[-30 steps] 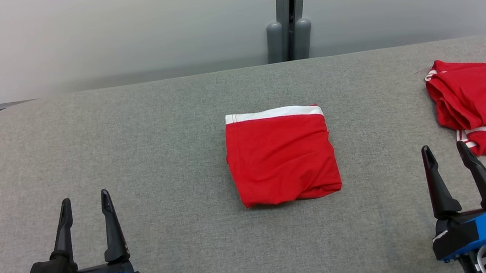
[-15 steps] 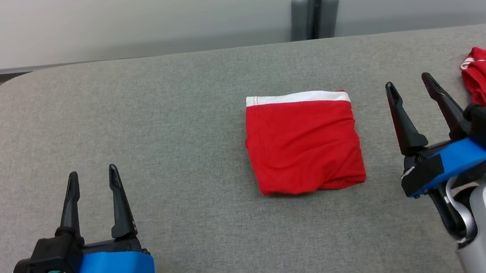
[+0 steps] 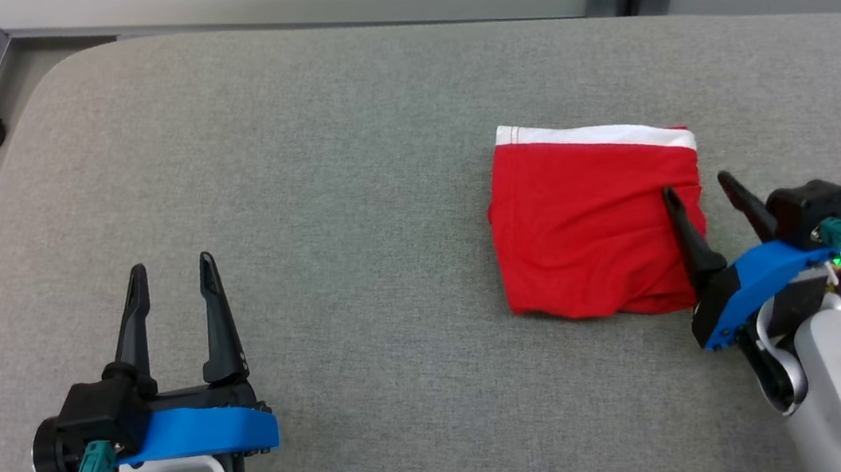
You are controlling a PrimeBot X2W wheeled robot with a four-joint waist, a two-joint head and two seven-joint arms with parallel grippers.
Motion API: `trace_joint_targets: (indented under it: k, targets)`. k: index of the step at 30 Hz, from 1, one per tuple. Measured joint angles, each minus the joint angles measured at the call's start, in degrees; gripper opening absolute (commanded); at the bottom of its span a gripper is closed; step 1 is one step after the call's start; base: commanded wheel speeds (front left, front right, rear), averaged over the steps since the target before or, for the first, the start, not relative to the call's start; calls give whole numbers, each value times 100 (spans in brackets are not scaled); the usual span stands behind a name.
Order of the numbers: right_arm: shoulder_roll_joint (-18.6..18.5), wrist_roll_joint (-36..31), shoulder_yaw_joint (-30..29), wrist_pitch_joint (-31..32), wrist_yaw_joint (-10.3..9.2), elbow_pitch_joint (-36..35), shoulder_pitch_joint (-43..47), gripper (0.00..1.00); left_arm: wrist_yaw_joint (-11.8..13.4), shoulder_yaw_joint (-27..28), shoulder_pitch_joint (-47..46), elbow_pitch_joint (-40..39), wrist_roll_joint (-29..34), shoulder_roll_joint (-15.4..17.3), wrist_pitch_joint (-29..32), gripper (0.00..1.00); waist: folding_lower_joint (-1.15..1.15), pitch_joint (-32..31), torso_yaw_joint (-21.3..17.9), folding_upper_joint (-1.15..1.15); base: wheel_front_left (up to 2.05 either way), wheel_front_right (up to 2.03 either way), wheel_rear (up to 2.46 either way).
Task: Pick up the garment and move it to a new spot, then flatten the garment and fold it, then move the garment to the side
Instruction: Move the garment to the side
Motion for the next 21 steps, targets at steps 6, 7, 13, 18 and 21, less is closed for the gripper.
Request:
trace_joint_targets:
  k: [6,7,13,18,21]
  targets:
    - [40,-3,-9,-205,0,818,-29,100,48,-32,-4,-5,-40,-1,0,100,0,92,81,0,0,0,0]
    - [56,19,-5,-256,0,927,-57,100,48,-33,-4,-5,-40,-1,0,100,0,100,79,0,0,0,0]
    - [172,274,249,-508,-1,1455,-389,42,48,-42,-22,10,-41,-1,1,100,0,143,11,0,0,0,0]
    - [226,409,543,-789,0,1638,-609,0,47,-82,-26,-10,-56,-2,1,100,0,220,-199,0,0,0,0]
    - [149,441,727,-905,1,1532,-663,0,37,-91,-31,-34,-38,-1,1,100,0,306,-425,0,0,0,0]
